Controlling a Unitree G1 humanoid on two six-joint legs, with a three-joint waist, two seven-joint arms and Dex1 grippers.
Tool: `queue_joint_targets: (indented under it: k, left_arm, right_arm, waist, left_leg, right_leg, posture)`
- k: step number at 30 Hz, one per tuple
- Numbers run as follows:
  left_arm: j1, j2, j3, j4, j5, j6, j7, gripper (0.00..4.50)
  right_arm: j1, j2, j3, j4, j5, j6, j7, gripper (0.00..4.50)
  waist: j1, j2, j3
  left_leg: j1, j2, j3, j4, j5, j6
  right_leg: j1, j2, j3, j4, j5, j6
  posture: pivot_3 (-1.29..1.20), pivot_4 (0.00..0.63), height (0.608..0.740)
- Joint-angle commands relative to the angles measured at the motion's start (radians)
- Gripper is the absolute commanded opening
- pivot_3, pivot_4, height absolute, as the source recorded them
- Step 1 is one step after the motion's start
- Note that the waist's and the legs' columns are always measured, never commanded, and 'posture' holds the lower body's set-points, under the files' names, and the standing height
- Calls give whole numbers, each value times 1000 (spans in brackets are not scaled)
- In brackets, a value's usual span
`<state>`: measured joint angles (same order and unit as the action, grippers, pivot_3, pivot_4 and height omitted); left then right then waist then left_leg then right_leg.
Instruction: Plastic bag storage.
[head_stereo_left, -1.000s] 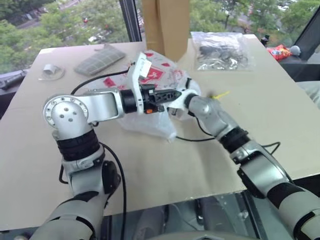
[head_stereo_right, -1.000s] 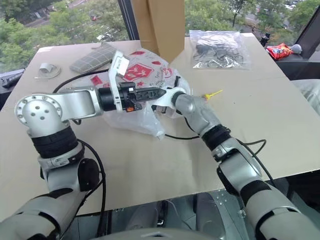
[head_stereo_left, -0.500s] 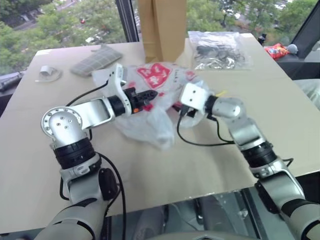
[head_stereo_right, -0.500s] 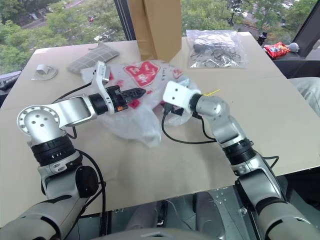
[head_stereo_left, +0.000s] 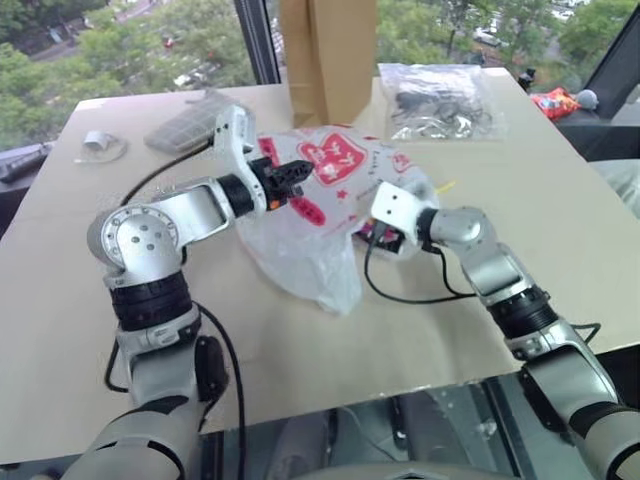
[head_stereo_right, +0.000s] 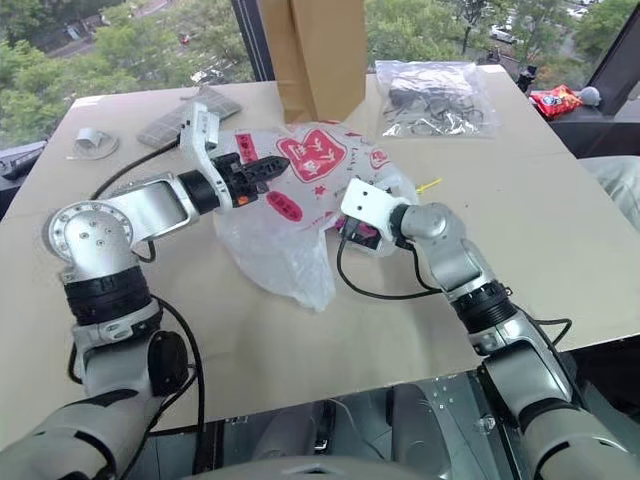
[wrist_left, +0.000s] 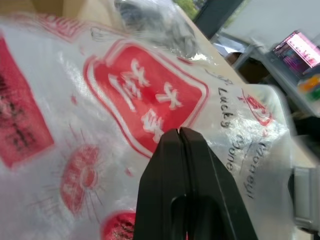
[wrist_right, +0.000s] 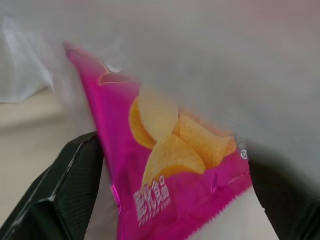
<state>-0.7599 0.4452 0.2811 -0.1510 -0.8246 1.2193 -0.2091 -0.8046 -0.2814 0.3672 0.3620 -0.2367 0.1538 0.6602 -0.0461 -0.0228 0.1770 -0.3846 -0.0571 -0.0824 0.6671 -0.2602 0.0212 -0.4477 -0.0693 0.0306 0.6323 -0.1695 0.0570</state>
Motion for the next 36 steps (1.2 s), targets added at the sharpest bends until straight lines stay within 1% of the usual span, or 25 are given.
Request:
queue_joint_targets:
  k: [1,2,4,6,8,10,13,14,16,20,21,22,23,24,26,28,31,33,34,35,36]
  left_arm:
    - [1,7,-80,-28,97,-135,-31,0]
    - [-3,2,-81,-12,111,-151,-27,0]
    - [-8,4,-96,28,167,-196,-11,0]
    - [-12,6,-101,65,207,-236,-11,0]
    - [-14,11,-106,93,251,-280,-10,0]
    - [-12,15,-112,114,288,-319,-18,0]
    - [0,18,-123,127,321,-374,-55,0]
    - [2,18,-123,131,320,-377,-69,0]
    - [8,23,-124,128,313,-379,-104,0]
    - [8,35,-150,95,295,-364,-181,1091]
    - [10,42,-152,67,267,-339,-217,1208]
    - [15,53,-156,38,246,-322,-252,1880]
    - [20,68,-160,11,231,-309,-281,2152]
    - [27,87,-163,-17,214,-294,-314,2573]
    - [59,184,-195,-137,157,-252,-440,2573]
    - [79,251,-227,-216,130,-237,-518,2573]
    - [107,329,-290,-297,151,-271,-592,2573]
    - [128,382,-348,-332,216,-337,-638,2573]
    - [130,394,-368,-339,237,-355,-646,3135]
    - [128,400,-387,-343,259,-370,-647,3473]
    - [122,405,-419,-340,311,-407,-635,3807]
  right_arm:
    - [-211,42,29,290,-111,-280,-219,4421]
    - [-249,46,33,358,-124,-333,-246,4421]
    - [-302,49,45,451,-131,-431,-234,4421]
    - [-304,50,37,461,-78,-481,-112,4421]
    - [-237,31,31,349,15,-445,80,4421]
    - [-130,-2,27,147,110,-341,229,4421]
    - [11,-45,7,-152,179,-147,297,4421]
    - [41,-58,4,-217,178,-101,297,4421]
    - [79,-68,-11,-286,162,-25,263,4421]
    - [147,-101,-35,-413,190,62,259,4500]
    - [170,-112,-46,-474,217,98,271,4500]
    - [190,-123,-54,-531,237,132,280,4500]
    - [208,-134,-59,-580,250,160,283,4500]
    - [225,-145,-63,-622,258,185,283,4500]
    - [292,-178,-94,-743,257,275,243,4500]
    - [341,-207,-115,-818,250,327,215,4500]
    - [405,-225,-154,-907,263,406,166,4500]
    - [449,-238,-186,-963,277,456,143,4500]
    - [469,-247,-199,-985,280,473,134,4500]
    - [485,-254,-209,-1004,283,488,126,4500]
    - [501,-263,-217,-1021,285,501,118,4500]
  waist:
    - [1,0,1]
    - [2,0,1]
    - [2,0,1]
    - [3,0,0]
    - [4,0,0]
    - [7,0,0]
    - [8,0,0]
    - [8,0,0]
    - [4,0,0]
    - [8,0,0]
    - [8,0,0]
    - [9,0,0]
    - [9,0,0]
    - [8,0,0]
    - [6,0,0]
    - [6,0,0]
    - [10,0,0]
    - [12,0,0]
    - [11,0,0]
    - [13,1,0]
    - [15,0,0]
  left_leg:
    - [0,0,1,0,0,0]
    - [0,0,0,0,1,-1]
    - [0,0,-1,0,1,-1]
    - [0,0,-2,-1,1,-1]
    - [-1,1,-2,-1,1,-1]
    - [-4,1,-5,-1,1,-1]
    - [-13,1,-9,1,0,0]
    - [-15,0,-9,1,0,0]
    - [-15,0,-8,1,0,0]
    - [-11,1,-8,1,1,-1]
    - [-11,1,-8,1,1,-1]
    - [-11,1,-8,2,1,-1]
    - [-11,1,-8,2,1,-1]
    - [-12,1,-8,2,1,-1]
    - [-12,0,-7,3,1,-1]
    - [-11,1,-7,2,1,-1]
    - [-11,1,-7,2,1,-1]
    - [-11,1,-7,2,1,-1]
    - [-11,1,-7,2,1,-1]
    - [-9,1,-6,2,1,-1]
    - [-7,1,-7,2,1,0]
  right_leg:
    - [0,0,0,0,0,0]
    - [0,0,0,0,0,-1]
    - [0,1,-1,0,1,-1]
    - [0,1,-1,0,1,-1]
    - [1,1,-2,-2,1,-1]
    - [0,1,-5,-6,1,-1]
    - [-5,-1,-9,-7,1,-1]
    - [-7,-1,-9,-6,1,0]
    - [-8,-1,-8,-6,1,0]
    - [-7,0,-8,-3,1,-1]
    - [-6,0,-9,-3,1,-1]
    - [-6,0,-9,-3,1,-1]
    - [-6,0,-9,-2,1,-1]
    - [-6,-1,-8,-2,1,-1]
    - [-6,-1,-8,-2,1,-1]
    - [-7,0,-8,-2,1,-1]
    - [-6,0,-8,-3,1,-1]
    - [-5,0,-8,-3,1,-1]
    - [-5,0,-8,-3,1,-1]
    - [-3,0,-8,-4,0,-1]
    - [0,0,-9,-4,0,-1]
  posture:
    - [0,150,740]
    - [0,150,740]
    - [0,150,740]
    - [0,150,740]
    - [0,150,740]
    - [0,150,740]
    - [0,150,740]
    - [0,150,740]
    - [0,150,740]
    - [0,150,740]
    - [0,150,740]
    - [0,150,740]
    - [0,150,740]
    - [0,150,740]
    - [0,150,740]
    - [0,150,740]
    - [0,150,740]
    - [0,150,740]
    - [0,150,740]
    - [0,150,740]
    - [0,150,740]
